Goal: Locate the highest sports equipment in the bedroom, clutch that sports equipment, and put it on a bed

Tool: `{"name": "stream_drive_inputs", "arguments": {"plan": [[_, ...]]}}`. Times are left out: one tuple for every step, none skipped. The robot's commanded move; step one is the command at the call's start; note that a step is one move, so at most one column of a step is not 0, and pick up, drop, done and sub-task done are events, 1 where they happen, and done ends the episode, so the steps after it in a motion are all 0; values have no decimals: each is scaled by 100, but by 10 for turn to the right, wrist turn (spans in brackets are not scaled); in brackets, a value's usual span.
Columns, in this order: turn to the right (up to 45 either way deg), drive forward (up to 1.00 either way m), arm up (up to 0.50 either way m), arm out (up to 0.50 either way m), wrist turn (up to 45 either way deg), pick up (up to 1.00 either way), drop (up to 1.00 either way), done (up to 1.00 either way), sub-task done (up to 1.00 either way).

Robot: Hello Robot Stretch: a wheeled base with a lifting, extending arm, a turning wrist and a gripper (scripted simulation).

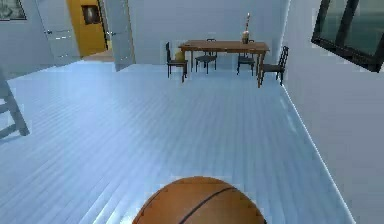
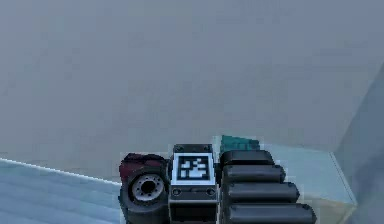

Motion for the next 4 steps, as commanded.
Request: {"name": "stream_drive_inputs", "arguments": {"plan": [[-450,0,0,0,0,0,0,0,0],[-330,0,0,0,0,0,0,0,0],[0,100,0,0,0,0,0,0,0],[-30,0,0,0,0,0,0,0,0]]}}
